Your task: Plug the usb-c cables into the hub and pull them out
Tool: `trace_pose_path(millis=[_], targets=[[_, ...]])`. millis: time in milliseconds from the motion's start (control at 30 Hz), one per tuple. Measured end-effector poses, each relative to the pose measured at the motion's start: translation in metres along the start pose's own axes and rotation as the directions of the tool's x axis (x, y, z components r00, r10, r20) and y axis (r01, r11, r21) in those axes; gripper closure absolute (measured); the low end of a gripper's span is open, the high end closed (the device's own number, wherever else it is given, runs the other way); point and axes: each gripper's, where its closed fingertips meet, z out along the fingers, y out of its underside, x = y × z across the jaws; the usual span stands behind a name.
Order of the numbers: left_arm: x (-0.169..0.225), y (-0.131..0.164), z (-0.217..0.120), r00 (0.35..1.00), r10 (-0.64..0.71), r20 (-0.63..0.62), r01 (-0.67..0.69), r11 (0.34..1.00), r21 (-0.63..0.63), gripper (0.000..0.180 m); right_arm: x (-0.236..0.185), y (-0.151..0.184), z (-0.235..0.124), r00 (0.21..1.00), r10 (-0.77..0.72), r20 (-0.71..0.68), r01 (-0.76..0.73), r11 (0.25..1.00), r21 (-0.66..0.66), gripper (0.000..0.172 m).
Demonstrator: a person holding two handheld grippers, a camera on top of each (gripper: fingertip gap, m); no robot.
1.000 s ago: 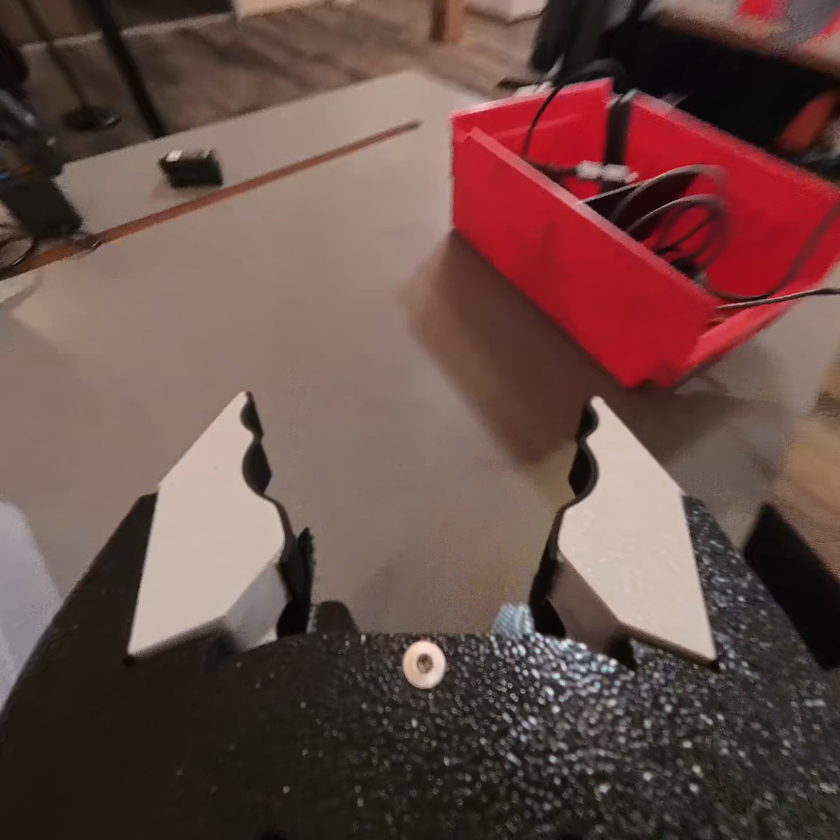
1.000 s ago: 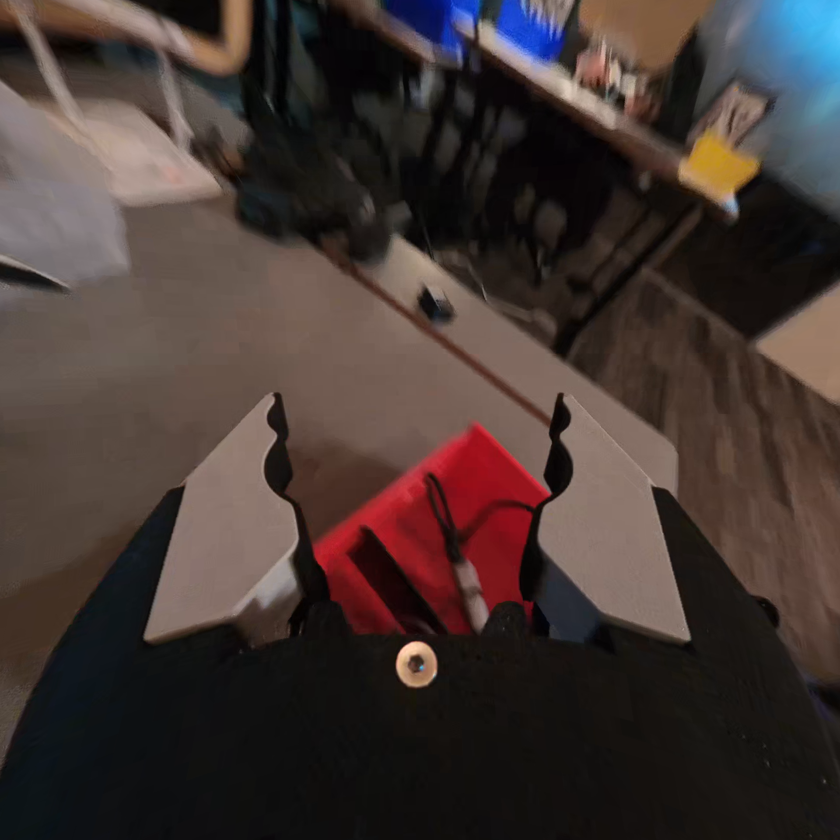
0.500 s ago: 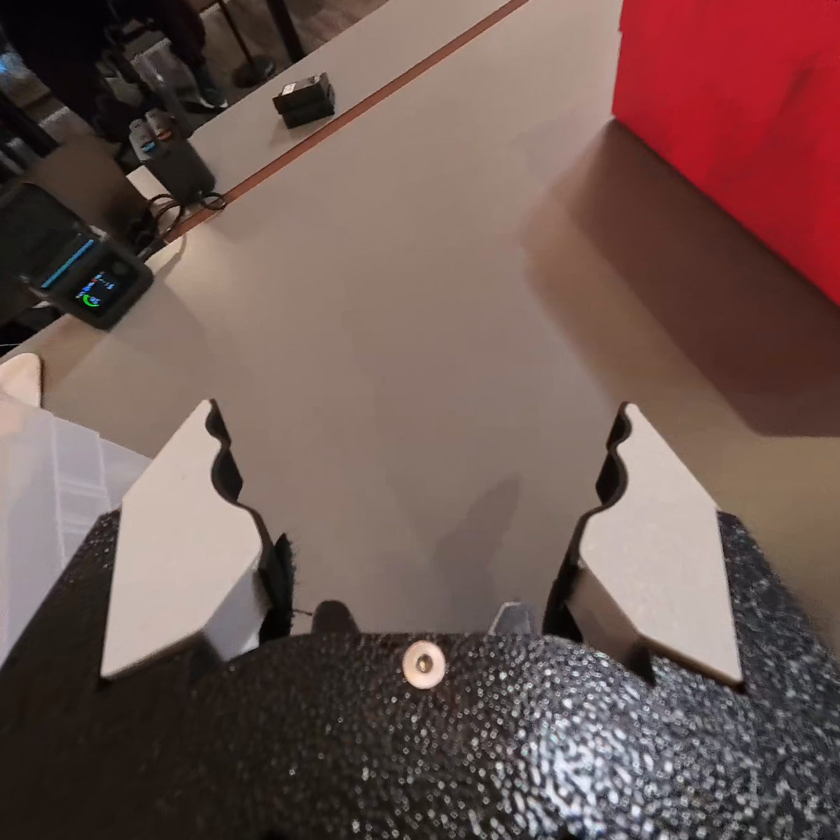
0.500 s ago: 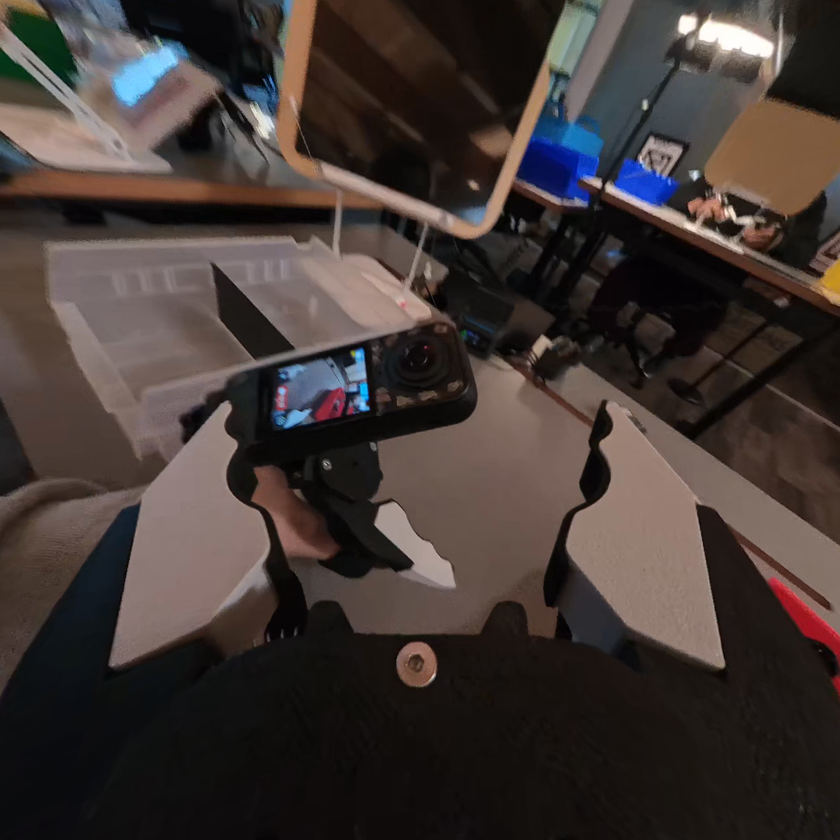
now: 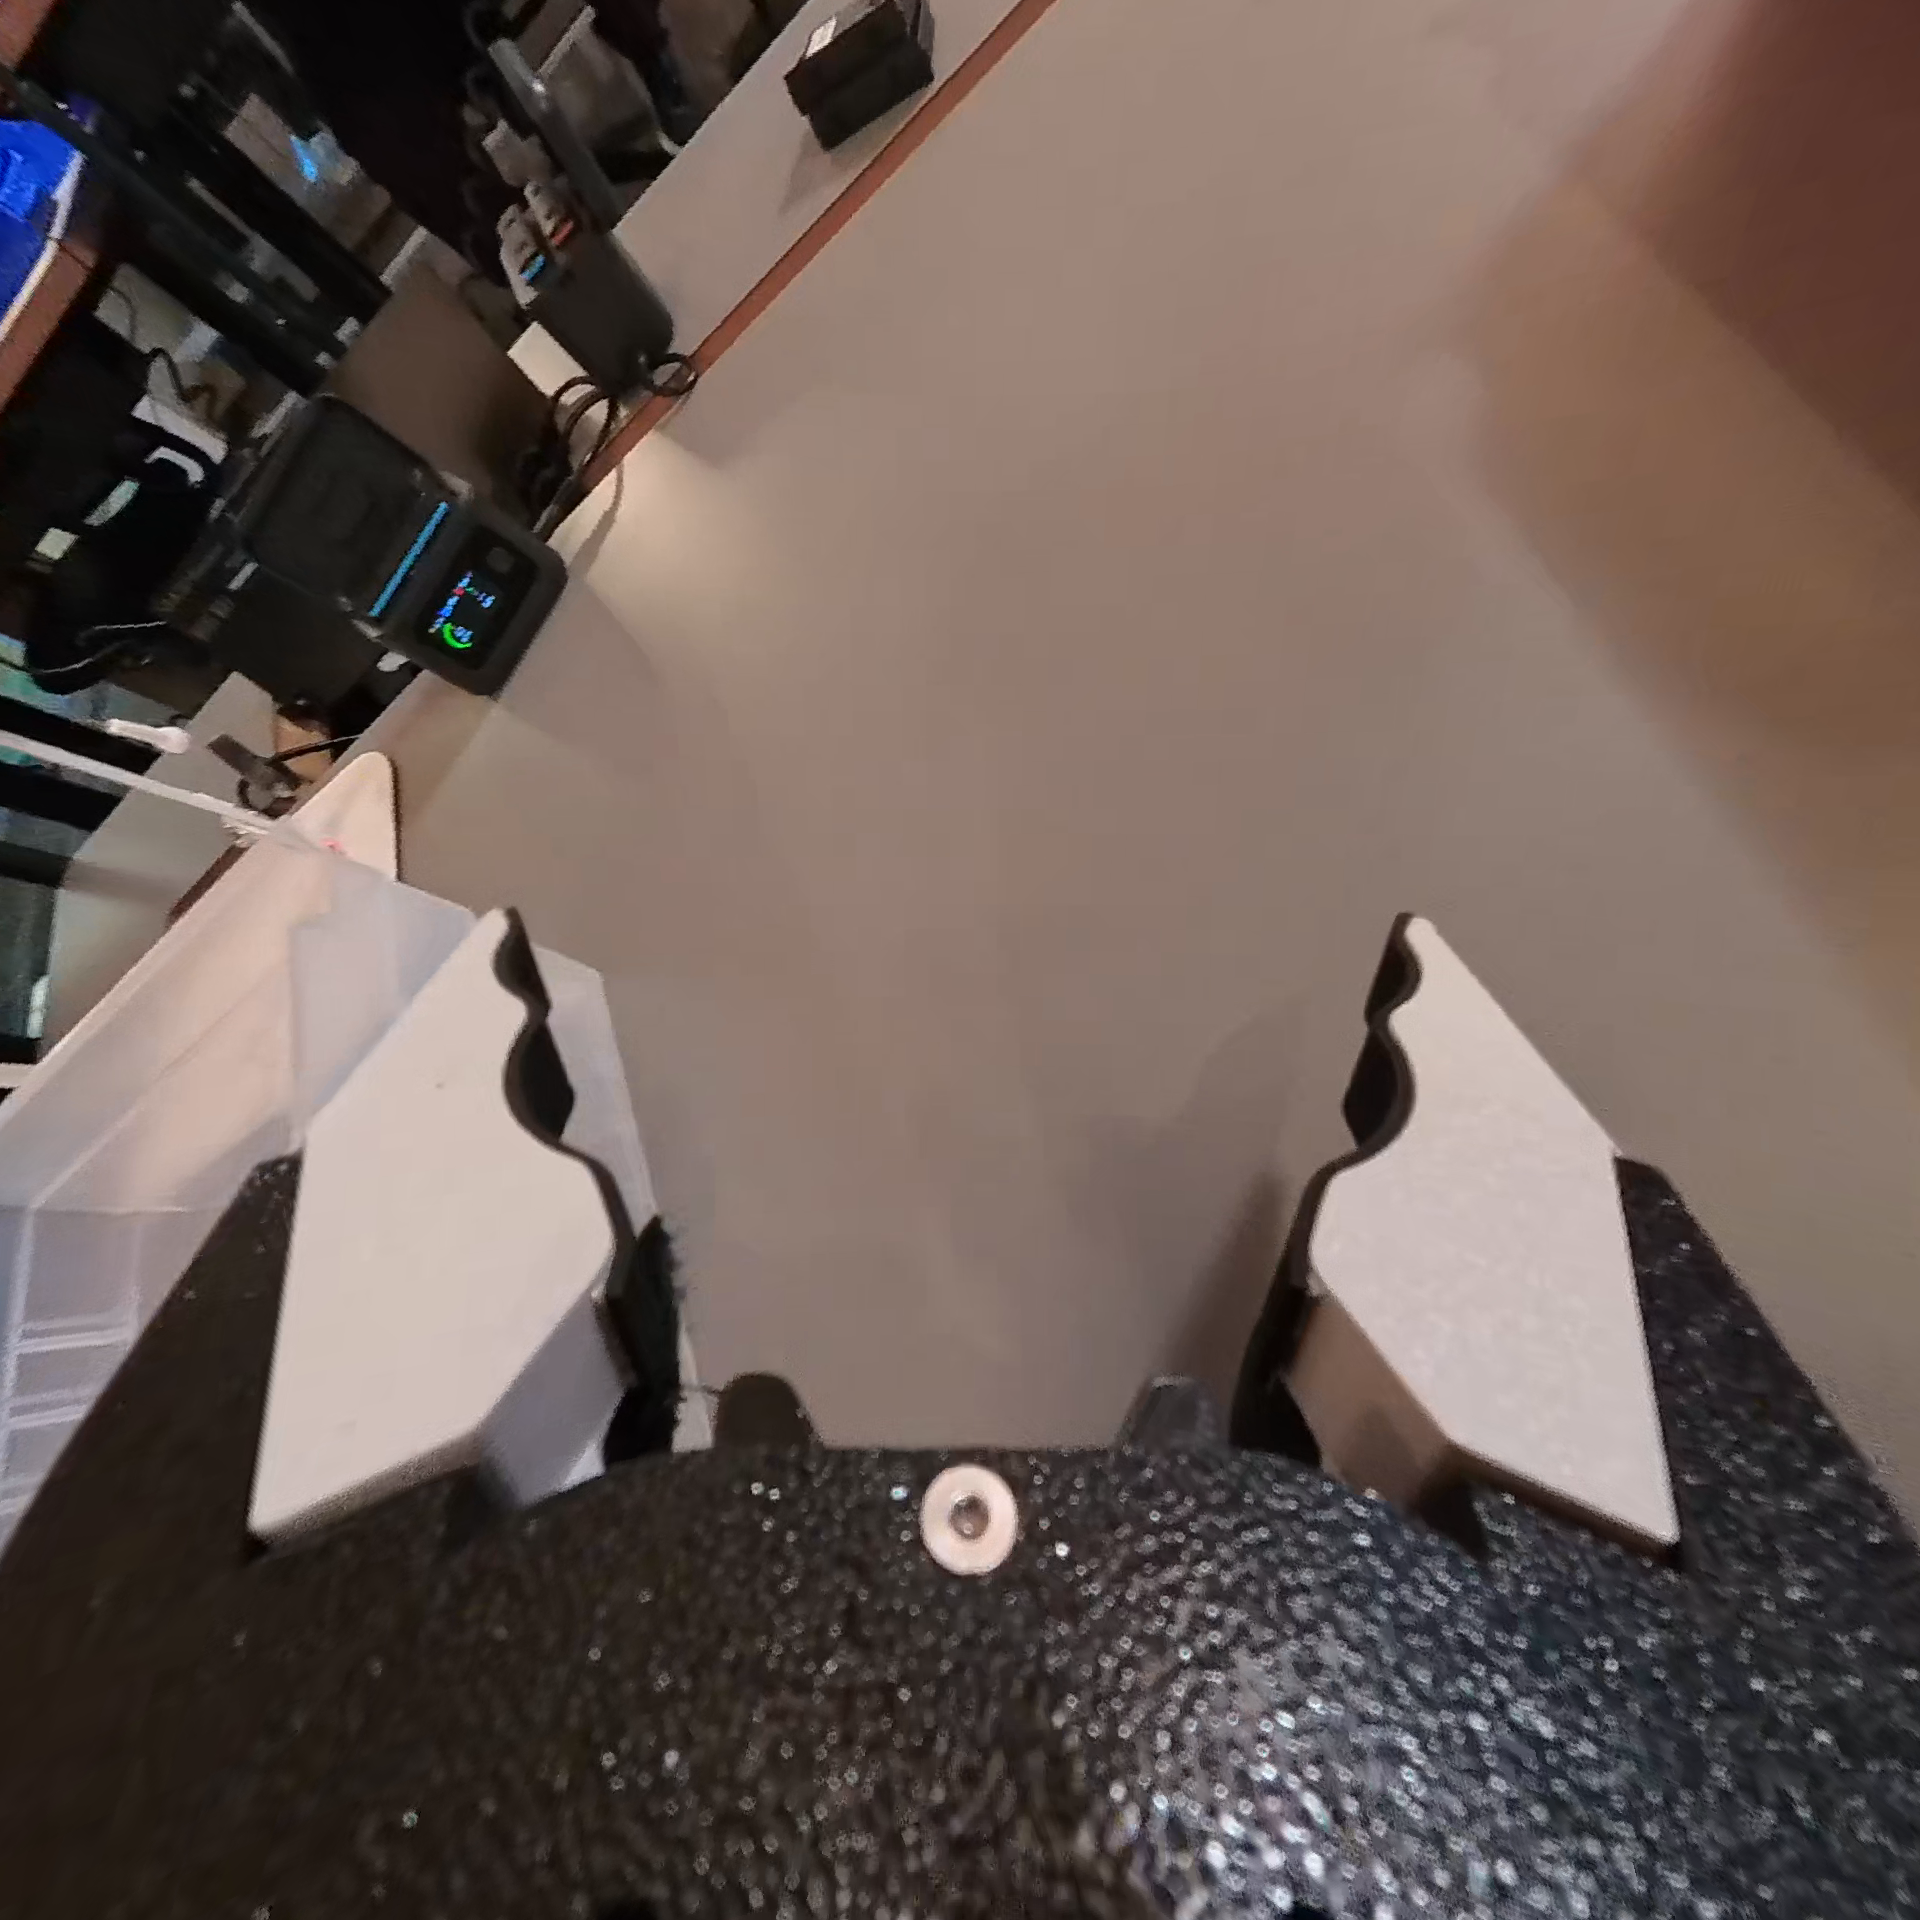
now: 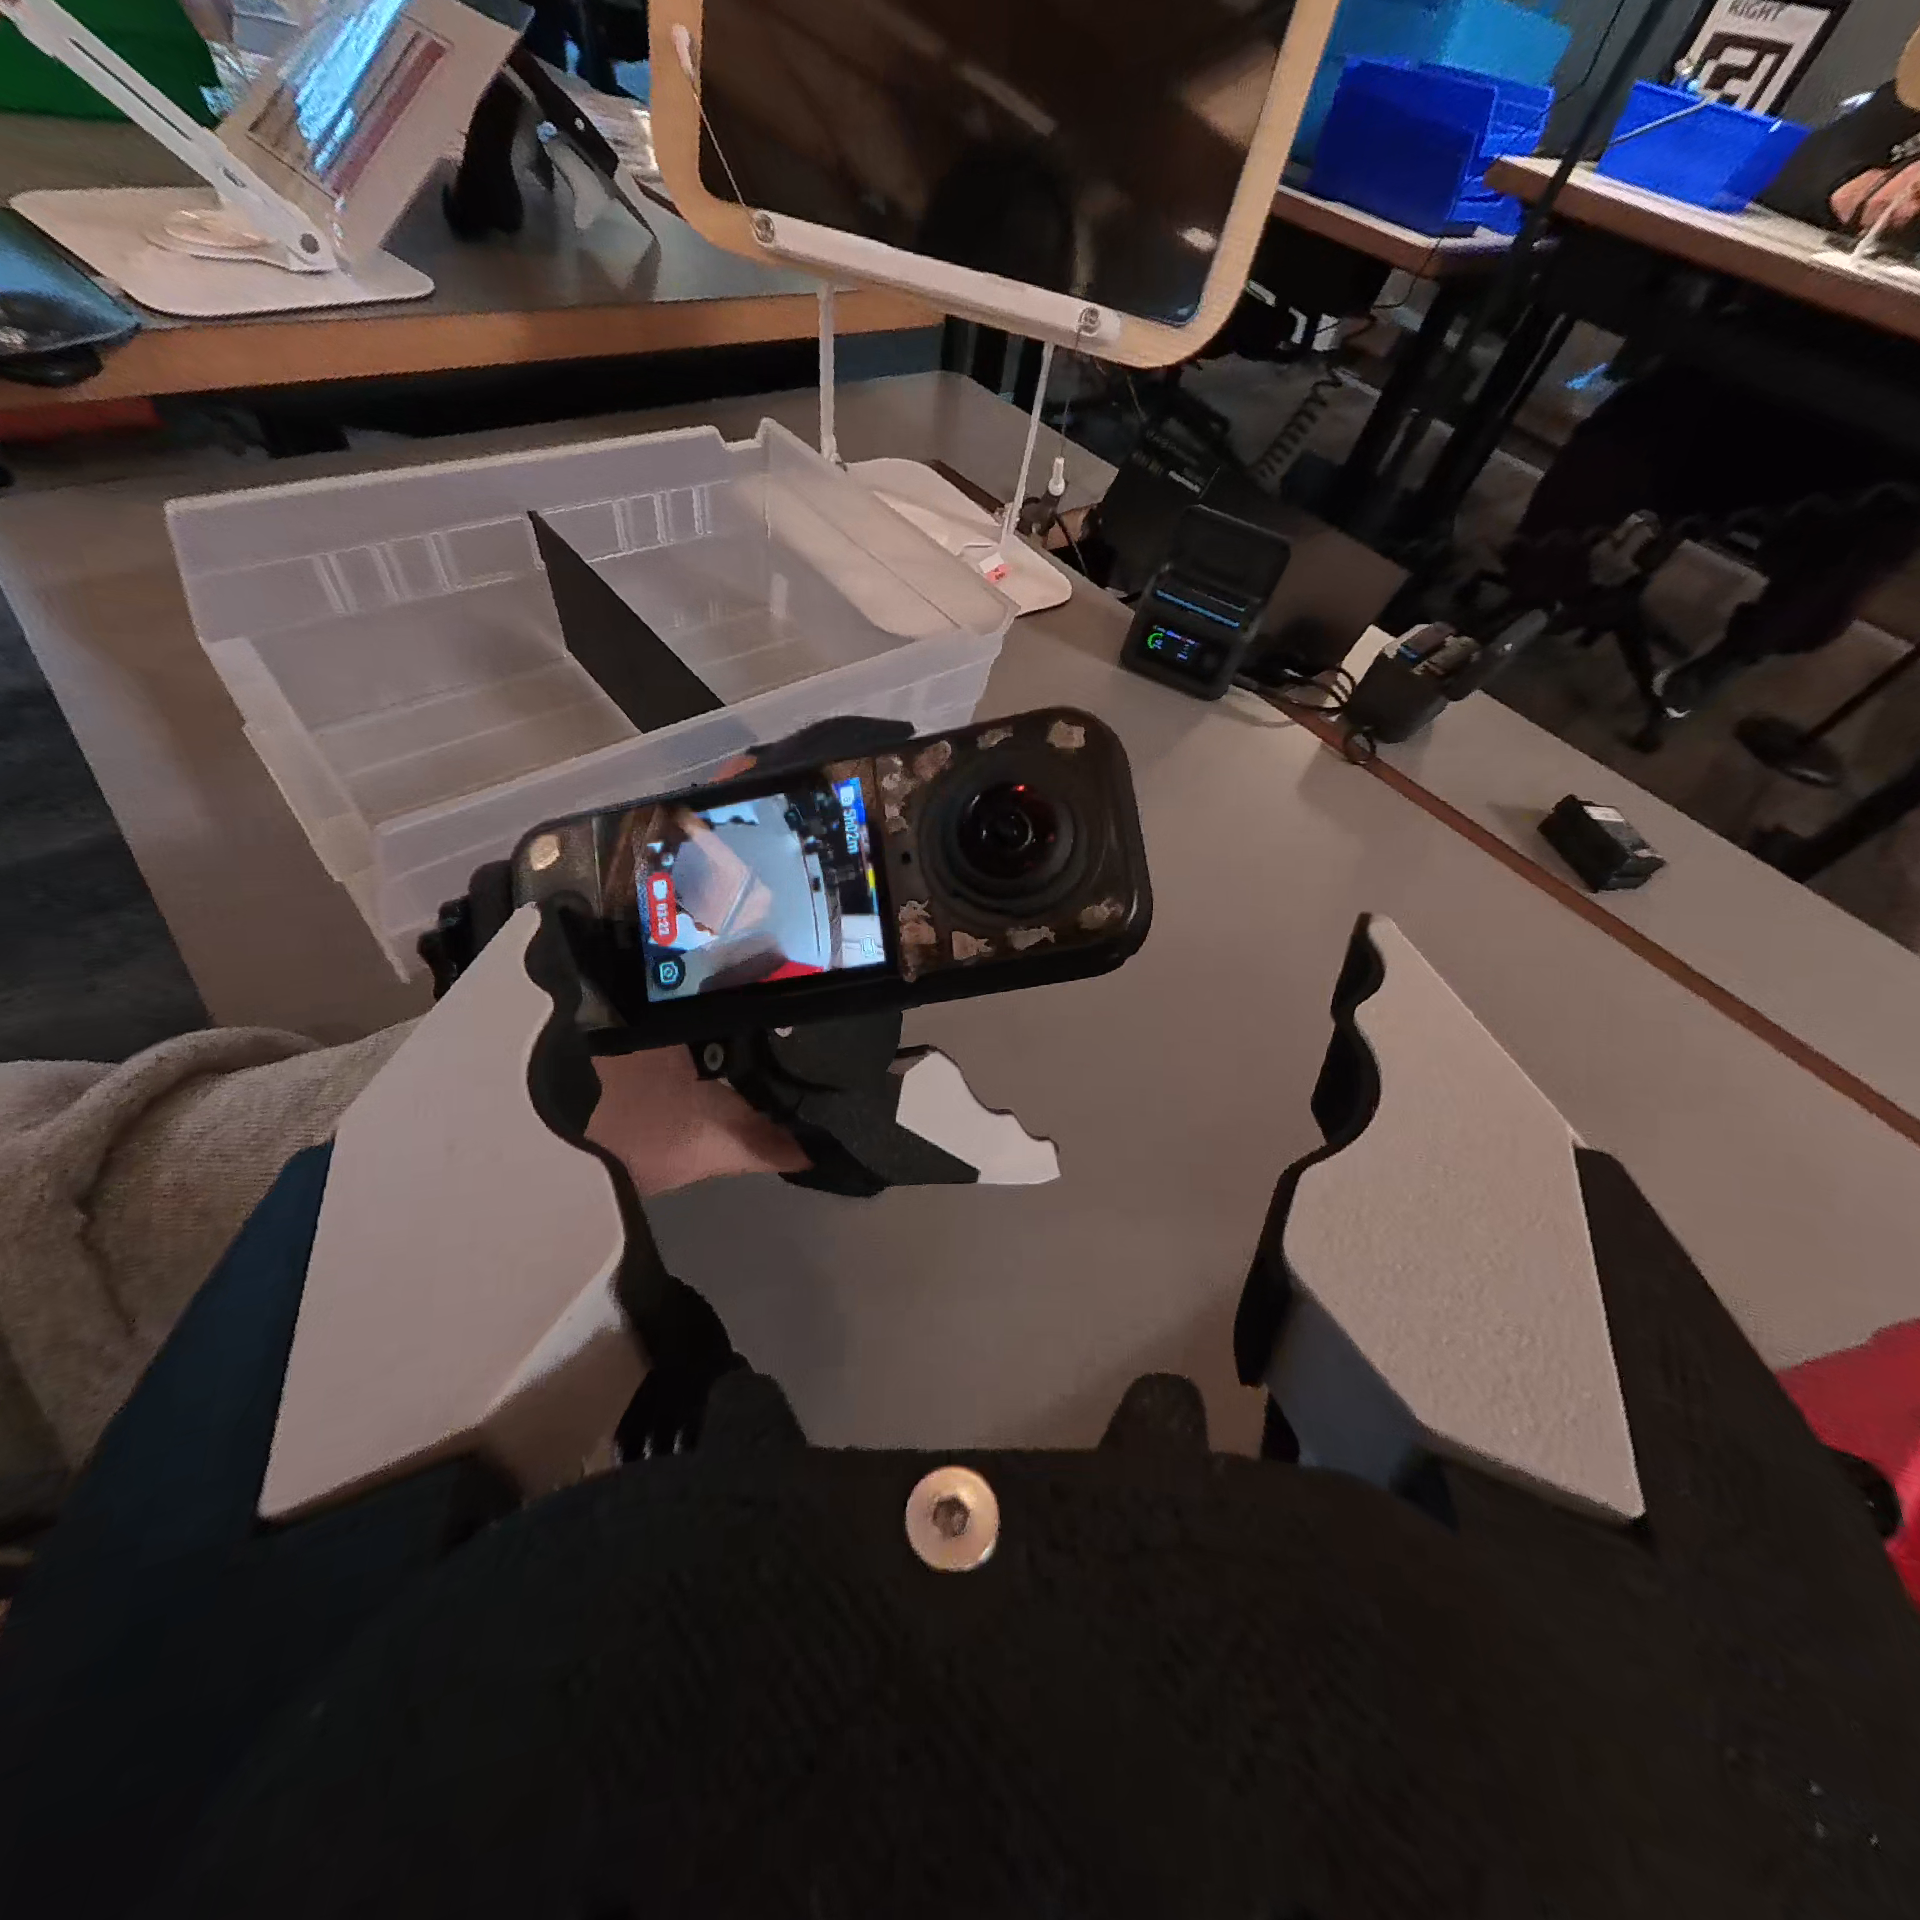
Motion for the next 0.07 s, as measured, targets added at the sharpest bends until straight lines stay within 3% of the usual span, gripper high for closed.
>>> trace_pose_path(millis=[67], targets=[[-0.0045,-0.0039,-0.0026,0.999,0.019,0.028,-0.019,1.000,0.020,0.034,-0.0025,-0.0006,-0.0011,1.000,0.011,0.026,-0.012,1.000,0.010,0.032]])
